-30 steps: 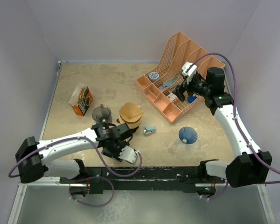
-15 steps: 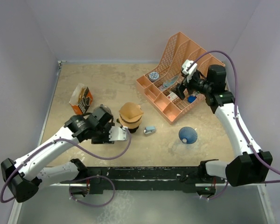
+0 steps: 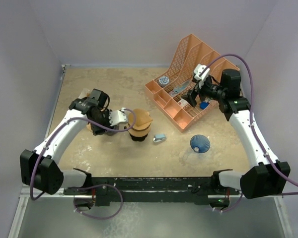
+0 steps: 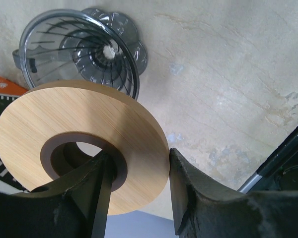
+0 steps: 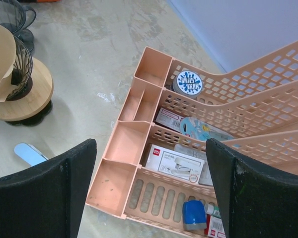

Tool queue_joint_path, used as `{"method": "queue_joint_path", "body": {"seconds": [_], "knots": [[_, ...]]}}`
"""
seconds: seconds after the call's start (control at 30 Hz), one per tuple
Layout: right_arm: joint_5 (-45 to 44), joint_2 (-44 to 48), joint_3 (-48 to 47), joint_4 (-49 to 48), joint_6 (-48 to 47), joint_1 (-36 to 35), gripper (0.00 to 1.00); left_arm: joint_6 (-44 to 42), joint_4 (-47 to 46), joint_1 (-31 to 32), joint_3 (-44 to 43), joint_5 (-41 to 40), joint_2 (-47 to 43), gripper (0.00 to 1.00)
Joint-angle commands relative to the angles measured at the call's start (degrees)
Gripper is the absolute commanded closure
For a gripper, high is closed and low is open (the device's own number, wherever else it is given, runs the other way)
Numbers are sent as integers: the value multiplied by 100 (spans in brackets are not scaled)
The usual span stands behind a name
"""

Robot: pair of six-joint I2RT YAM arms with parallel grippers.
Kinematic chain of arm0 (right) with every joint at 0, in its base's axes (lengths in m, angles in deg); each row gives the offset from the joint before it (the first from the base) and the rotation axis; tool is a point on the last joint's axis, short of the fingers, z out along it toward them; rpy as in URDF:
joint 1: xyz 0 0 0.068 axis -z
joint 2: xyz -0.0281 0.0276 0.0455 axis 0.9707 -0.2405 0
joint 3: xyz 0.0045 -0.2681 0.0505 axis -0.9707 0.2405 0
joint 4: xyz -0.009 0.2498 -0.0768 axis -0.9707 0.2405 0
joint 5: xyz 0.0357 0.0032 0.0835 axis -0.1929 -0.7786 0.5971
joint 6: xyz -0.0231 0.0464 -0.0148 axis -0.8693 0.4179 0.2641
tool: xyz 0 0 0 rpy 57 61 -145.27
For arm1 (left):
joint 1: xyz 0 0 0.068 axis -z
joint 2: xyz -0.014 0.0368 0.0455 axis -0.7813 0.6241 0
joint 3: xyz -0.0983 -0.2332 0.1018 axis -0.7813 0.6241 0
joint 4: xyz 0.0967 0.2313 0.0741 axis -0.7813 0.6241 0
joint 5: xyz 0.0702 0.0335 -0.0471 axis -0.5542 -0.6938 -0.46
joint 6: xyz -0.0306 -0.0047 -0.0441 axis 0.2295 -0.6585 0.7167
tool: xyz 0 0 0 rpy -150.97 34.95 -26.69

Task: Place the coffee filter in the dripper
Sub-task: Place the dripper holder onto the coffee server.

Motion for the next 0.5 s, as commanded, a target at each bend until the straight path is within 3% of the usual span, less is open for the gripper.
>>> {"method": "queue_joint_path", "body": {"seconds": [0.0,0.47], "knots": [[171,251,-146,-39,-62,24,7,-279,-259,-150,-389,629,218,69],[175,263,-103,-67,-80,24,7,23,-927,-203,-391,861,718,65]]}}
